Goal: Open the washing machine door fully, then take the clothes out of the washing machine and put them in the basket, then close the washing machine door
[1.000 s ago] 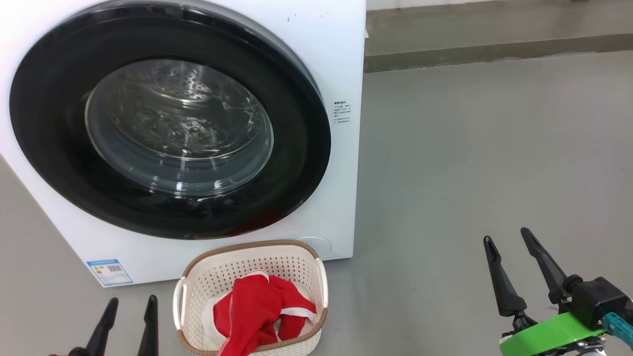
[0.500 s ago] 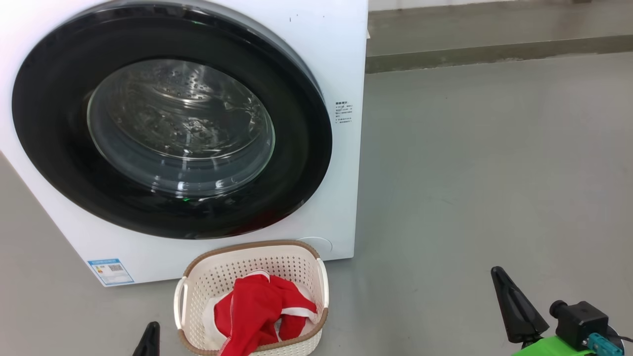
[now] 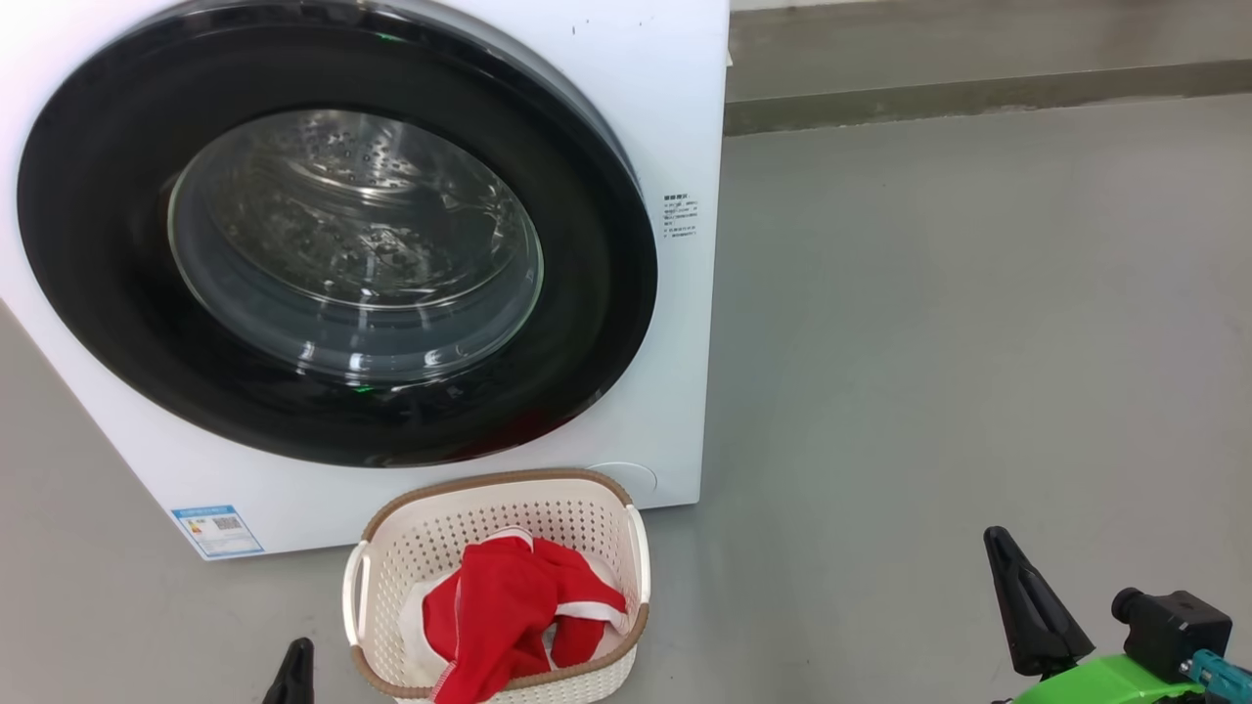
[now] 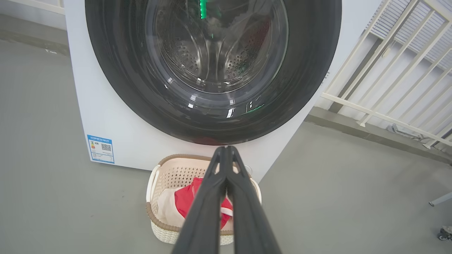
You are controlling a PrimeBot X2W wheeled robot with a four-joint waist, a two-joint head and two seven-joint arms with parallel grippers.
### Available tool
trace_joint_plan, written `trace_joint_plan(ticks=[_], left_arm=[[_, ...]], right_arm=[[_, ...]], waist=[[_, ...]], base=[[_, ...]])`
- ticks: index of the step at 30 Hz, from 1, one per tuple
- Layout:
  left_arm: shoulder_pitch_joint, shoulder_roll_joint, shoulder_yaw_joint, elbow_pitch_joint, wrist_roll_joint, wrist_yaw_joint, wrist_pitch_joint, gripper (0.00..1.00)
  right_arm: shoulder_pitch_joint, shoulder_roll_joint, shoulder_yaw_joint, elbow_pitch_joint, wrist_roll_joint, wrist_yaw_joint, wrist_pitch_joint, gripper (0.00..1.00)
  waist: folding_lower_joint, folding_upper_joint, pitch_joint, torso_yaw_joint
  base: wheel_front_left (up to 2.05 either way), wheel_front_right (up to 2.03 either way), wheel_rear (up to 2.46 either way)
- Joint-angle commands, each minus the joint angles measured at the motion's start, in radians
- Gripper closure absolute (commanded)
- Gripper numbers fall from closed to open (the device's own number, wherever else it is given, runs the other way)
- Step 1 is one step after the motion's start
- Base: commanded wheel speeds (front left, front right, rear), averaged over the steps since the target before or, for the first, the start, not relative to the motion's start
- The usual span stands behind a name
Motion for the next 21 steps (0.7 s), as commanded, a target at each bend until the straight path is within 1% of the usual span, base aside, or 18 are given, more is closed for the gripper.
trace_joint_plan(ticks=[1,21], left_arm=[[-0.043,0.012,0.014,-0.024,-0.029,-0.001,0.006,1.00],[-0.071,0.003,0.026,-0.025,-0.225,-0.002,0.060,1.00]], right_arm=[[-0.050,-0.007,-0.011,-0.022,0.032,-0.001,0.004,1.00],[-0.073,0.001,-0.030,-0.016,0.234,-0.001,0.060,1.00]], waist=[[-0.0001,-0.0001,0.001,0.000],[-0.0001,-0.0001,0.015,0.001]], base=[[0.00,0.00,0.00],[0.00,0.00,0.00]])
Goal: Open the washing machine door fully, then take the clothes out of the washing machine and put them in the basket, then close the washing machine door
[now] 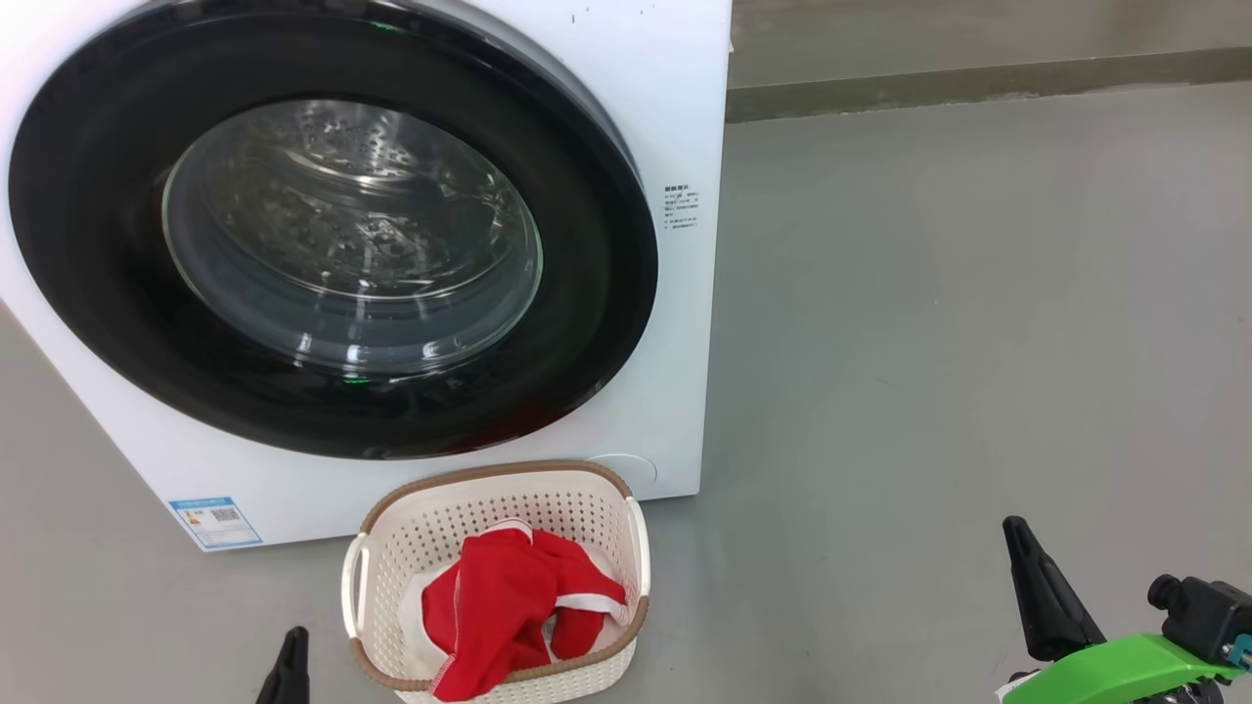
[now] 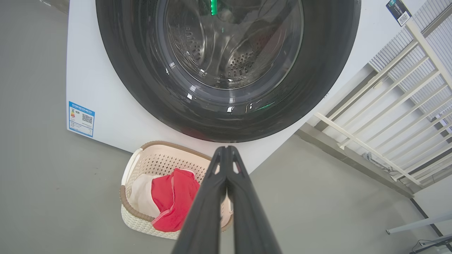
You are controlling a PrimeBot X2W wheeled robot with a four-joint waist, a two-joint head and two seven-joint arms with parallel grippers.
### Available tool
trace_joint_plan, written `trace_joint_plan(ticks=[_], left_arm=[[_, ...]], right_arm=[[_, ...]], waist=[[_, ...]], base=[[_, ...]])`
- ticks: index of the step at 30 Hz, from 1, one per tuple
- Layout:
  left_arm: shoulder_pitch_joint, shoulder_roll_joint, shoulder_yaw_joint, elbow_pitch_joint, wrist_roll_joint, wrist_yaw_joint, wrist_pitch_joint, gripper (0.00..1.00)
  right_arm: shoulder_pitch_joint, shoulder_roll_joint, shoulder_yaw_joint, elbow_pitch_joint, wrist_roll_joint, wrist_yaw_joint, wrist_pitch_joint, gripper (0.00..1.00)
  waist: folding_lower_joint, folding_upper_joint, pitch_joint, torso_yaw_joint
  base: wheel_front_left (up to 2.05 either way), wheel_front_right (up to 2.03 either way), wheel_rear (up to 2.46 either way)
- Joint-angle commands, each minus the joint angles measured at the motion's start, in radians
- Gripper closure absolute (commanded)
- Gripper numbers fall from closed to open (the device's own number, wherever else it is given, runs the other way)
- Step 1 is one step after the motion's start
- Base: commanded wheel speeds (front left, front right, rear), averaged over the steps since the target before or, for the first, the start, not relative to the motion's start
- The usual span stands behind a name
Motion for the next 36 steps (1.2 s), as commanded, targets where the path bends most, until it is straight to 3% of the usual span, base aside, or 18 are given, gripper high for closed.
trace_joint_plan(ticks=[1,36], left_arm=[[-0.052,0.009,0.020,-0.024,-0.029,-0.002,0.007,1.00],[-0.104,-0.007,0.042,-0.025,-0.389,-0.004,0.108,1.00]], right_arm=[[-0.054,-0.007,-0.005,-0.022,0.033,-0.001,0.009,1.00],[-0.097,0.007,-0.041,-0.011,0.406,-0.002,0.113,1.00]], waist=[[-0.0001,0.0000,0.001,0.000],[-0.0001,0.0000,0.027,0.001]], base=[[0.00,0.00,0.00],[0.00,0.00,0.00]])
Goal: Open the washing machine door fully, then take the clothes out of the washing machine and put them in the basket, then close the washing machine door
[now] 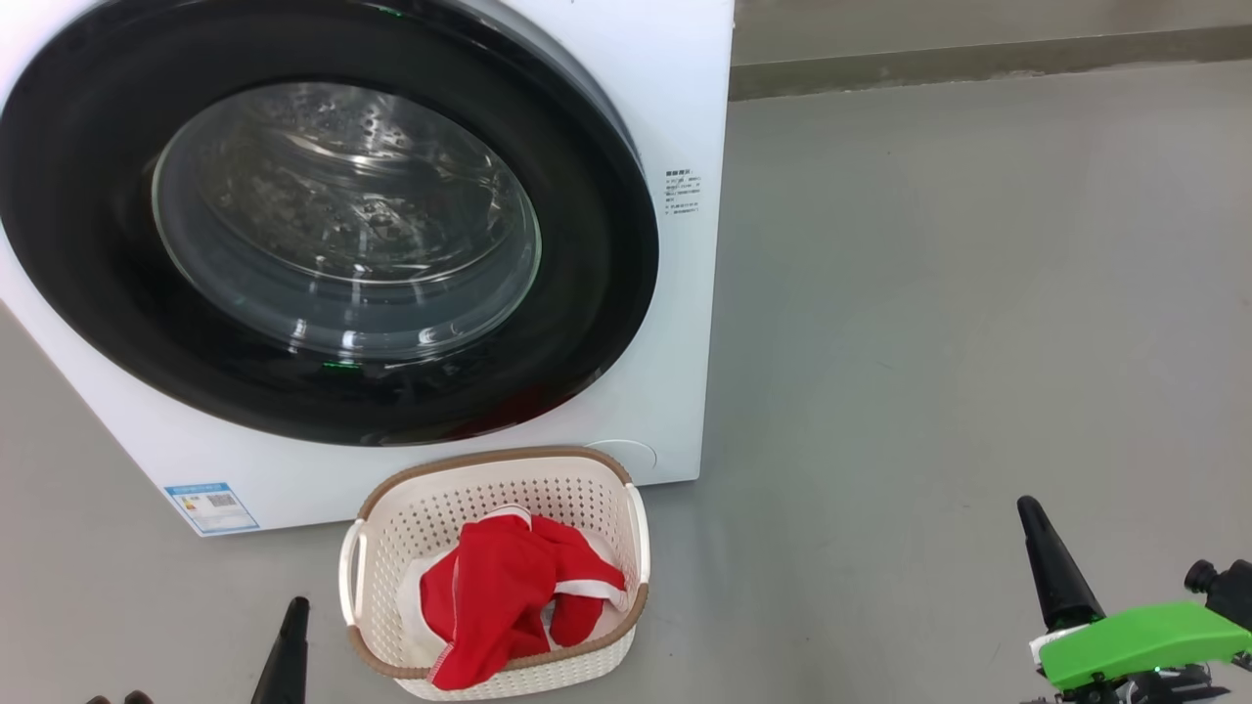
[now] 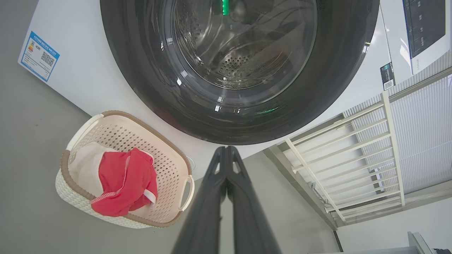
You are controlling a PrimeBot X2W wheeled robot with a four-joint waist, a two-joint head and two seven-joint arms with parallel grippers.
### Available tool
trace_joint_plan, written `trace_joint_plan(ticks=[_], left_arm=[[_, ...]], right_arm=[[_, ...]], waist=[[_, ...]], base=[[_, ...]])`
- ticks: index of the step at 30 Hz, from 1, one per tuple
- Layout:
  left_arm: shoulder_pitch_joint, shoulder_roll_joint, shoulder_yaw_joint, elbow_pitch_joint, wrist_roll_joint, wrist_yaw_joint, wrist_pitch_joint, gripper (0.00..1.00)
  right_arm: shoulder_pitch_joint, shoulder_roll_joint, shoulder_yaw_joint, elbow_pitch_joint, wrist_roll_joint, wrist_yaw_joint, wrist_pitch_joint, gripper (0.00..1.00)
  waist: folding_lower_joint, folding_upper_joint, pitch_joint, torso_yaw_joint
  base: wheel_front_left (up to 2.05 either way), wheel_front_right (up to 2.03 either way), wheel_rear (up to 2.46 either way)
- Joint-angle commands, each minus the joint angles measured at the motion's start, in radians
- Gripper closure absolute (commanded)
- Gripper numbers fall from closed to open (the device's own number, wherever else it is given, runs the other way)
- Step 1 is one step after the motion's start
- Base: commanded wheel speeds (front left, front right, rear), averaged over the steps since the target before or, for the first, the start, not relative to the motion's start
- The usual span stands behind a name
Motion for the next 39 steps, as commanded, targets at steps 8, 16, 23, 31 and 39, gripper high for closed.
trace_joint_plan(ticks=[8,16,23,31,39], left_arm=[[-0.059,0.004,0.029,-0.025,-0.095,-0.005,0.026,1.00],[-0.071,0.001,0.034,-0.025,-0.178,-0.005,0.049,1.00],[-0.082,-0.002,0.039,-0.026,-0.250,-0.005,0.069,1.00],[-0.094,-0.006,0.044,-0.026,-0.332,-0.006,0.092,1.00],[-0.106,-0.010,0.048,-0.026,-0.414,-0.006,0.115,1.00]], right_arm=[[-0.063,-0.007,-0.005,-0.022,0.098,0.000,0.027,1.00],[-0.072,-0.004,-0.013,-0.020,0.183,0.000,0.050,1.00],[-0.081,-0.001,-0.020,-0.018,0.257,0.000,0.071,1.00],[-0.091,0.002,-0.028,-0.015,0.342,-0.001,0.094,1.00],[-0.100,0.005,-0.037,-0.013,0.427,-0.001,0.118,1.00]], waist=[[-0.0001,0.0000,0.006,0.000],[-0.0001,0.0000,0.012,0.001],[-0.0001,0.0000,0.017,0.001],[-0.0001,0.0000,0.023,0.001],[-0.0001,0.0000,0.029,0.001]], base=[[0.00,0.00,0.00],[0.00,0.00,0.00],[0.00,0.00,0.00],[0.00,0.00,0.00],[0.00,0.00,0.00]])
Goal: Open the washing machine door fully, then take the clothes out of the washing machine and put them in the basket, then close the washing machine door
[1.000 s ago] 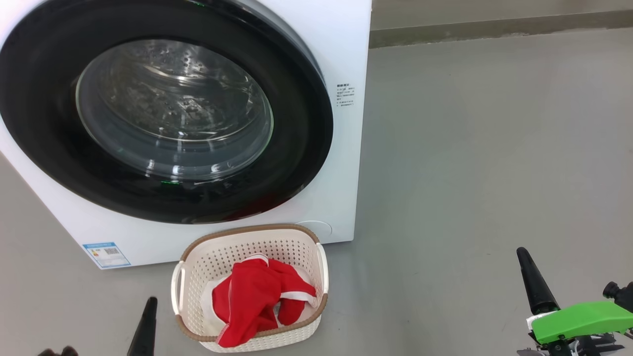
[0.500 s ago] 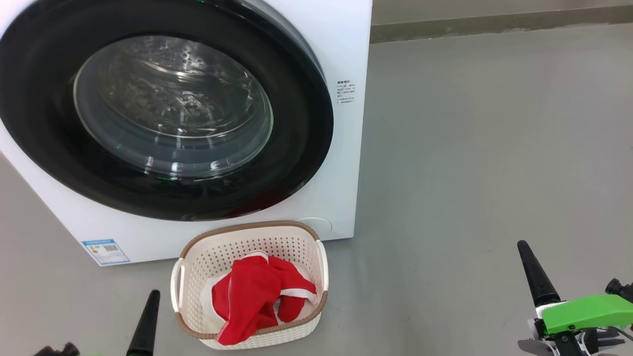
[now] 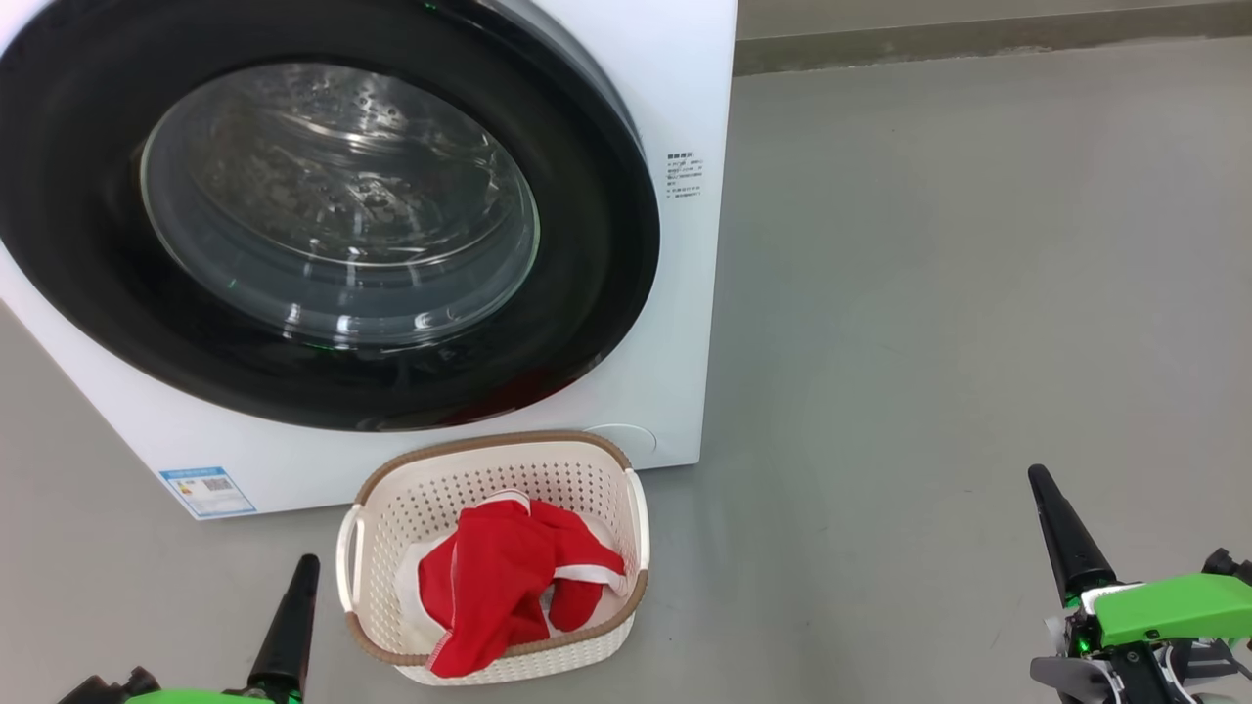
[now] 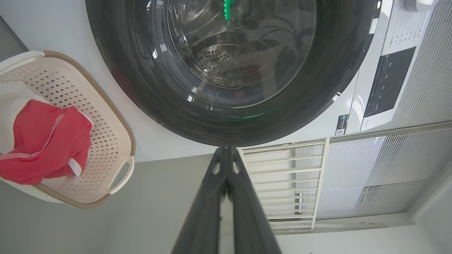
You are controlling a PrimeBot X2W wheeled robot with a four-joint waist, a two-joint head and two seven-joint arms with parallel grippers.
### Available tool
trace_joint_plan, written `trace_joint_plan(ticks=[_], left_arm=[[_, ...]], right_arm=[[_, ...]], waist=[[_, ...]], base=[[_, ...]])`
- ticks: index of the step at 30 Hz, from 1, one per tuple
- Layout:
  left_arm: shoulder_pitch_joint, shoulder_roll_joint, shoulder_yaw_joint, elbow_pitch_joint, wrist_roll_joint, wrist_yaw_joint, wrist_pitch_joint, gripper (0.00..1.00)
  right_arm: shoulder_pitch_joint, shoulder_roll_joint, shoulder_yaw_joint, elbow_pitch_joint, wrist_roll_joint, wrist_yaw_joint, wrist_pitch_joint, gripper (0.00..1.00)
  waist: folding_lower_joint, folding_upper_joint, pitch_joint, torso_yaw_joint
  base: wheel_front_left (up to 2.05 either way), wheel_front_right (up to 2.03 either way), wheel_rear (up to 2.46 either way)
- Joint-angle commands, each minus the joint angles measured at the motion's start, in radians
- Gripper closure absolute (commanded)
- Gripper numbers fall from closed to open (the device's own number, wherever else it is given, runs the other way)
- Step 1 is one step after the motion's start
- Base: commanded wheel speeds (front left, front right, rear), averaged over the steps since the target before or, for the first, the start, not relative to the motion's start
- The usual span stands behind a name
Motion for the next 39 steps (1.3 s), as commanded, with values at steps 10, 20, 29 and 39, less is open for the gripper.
trace_joint_plan(ticks=[10,20,29,39], left_arm=[[-0.057,0.003,0.040,-0.025,-0.111,-0.007,0.035,1.00],[-0.061,0.002,0.041,-0.025,-0.140,-0.007,0.043,1.00],[-0.061,0.002,0.041,-0.025,-0.140,-0.007,0.043,1.00],[-0.061,0.002,0.041,-0.025,-0.141,-0.007,0.043,1.00]], right_arm=[[-0.057,-0.002,0.004,-0.021,0.122,-0.001,0.033,1.00],[-0.060,-0.001,0.001,-0.020,0.153,-0.001,0.041,1.00],[-0.060,-0.001,0.001,-0.020,0.153,-0.001,0.041,1.00],[-0.060,-0.001,0.001,-0.020,0.153,-0.001,0.041,1.00]], waist=[[0.0000,0.0000,0.007,0.000],[0.0000,0.0000,0.009,0.000],[0.0000,0.0000,0.009,0.000],[0.0000,0.0000,0.009,0.000]], base=[[0.00,0.00,0.00],[0.00,0.00,0.00],[0.00,0.00,0.00],[0.00,0.00,0.00]])
